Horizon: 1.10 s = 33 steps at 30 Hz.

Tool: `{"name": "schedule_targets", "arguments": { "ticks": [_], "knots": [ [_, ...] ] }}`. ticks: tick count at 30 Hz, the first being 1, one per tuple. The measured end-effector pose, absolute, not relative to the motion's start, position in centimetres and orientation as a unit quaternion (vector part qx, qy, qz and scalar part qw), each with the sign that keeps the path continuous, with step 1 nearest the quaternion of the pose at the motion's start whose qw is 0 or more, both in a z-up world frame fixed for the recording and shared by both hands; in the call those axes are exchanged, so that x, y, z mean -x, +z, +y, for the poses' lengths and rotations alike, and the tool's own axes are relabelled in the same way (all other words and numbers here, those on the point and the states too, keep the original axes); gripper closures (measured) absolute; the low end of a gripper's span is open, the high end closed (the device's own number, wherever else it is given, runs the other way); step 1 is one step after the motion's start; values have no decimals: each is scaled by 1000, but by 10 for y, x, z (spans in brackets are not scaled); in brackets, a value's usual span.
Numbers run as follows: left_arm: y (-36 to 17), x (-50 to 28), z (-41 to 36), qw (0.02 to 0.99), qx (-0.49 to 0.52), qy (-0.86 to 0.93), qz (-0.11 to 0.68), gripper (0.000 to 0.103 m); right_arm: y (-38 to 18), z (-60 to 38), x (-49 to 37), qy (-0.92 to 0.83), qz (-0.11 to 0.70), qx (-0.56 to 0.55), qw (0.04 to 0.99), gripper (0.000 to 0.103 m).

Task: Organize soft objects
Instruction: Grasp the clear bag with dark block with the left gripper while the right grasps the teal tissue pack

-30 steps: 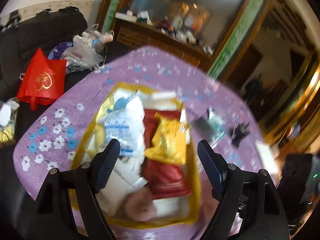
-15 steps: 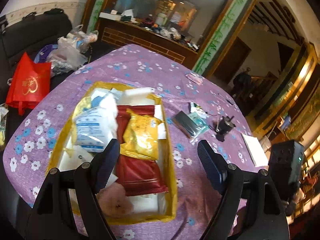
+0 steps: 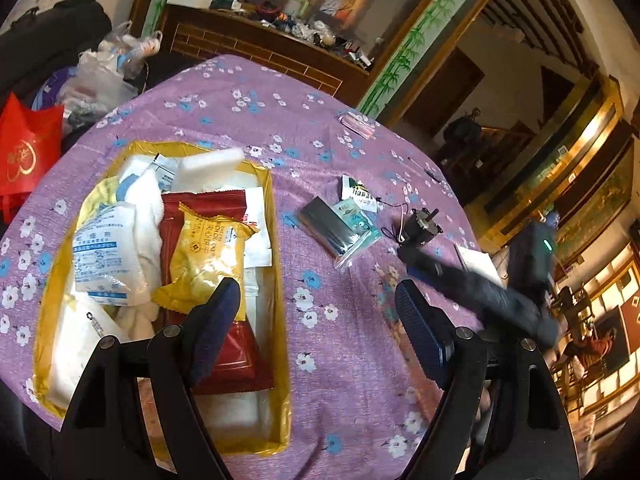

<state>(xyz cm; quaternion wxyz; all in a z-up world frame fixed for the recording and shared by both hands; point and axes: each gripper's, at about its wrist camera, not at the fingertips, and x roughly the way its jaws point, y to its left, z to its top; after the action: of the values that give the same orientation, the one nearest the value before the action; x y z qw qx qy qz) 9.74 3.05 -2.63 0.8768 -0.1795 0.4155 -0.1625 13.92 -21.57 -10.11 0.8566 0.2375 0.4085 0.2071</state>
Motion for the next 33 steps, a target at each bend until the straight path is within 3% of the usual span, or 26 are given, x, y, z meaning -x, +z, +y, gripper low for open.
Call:
{"name": "schedule_targets", "arguments": {
  "ticks": [6, 12, 17, 22, 33],
  "knots": [
    [-27, -110, 20, 866, 191, -155, 436, 23, -114, -218, -232, 165, 456, -182, 856, 39],
    [-30, -126, 4, 853, 188, -141, 467, 23, -152, -221, -252, 142, 479, -181, 847, 43],
    [-34, -153, -14, 843, 195, -141, 480, 23, -150, -198, -244, 152, 469, -117, 862, 77],
    [-38, -173, -37, 839, 185, -157, 486, 23, -136, -198, -234, 160, 451, -105, 872, 92],
    [-66, -223, -68, 819, 170, -113, 537, 23, -105, -242, -227, 138, 385, -180, 895, 94]
  ]
}}
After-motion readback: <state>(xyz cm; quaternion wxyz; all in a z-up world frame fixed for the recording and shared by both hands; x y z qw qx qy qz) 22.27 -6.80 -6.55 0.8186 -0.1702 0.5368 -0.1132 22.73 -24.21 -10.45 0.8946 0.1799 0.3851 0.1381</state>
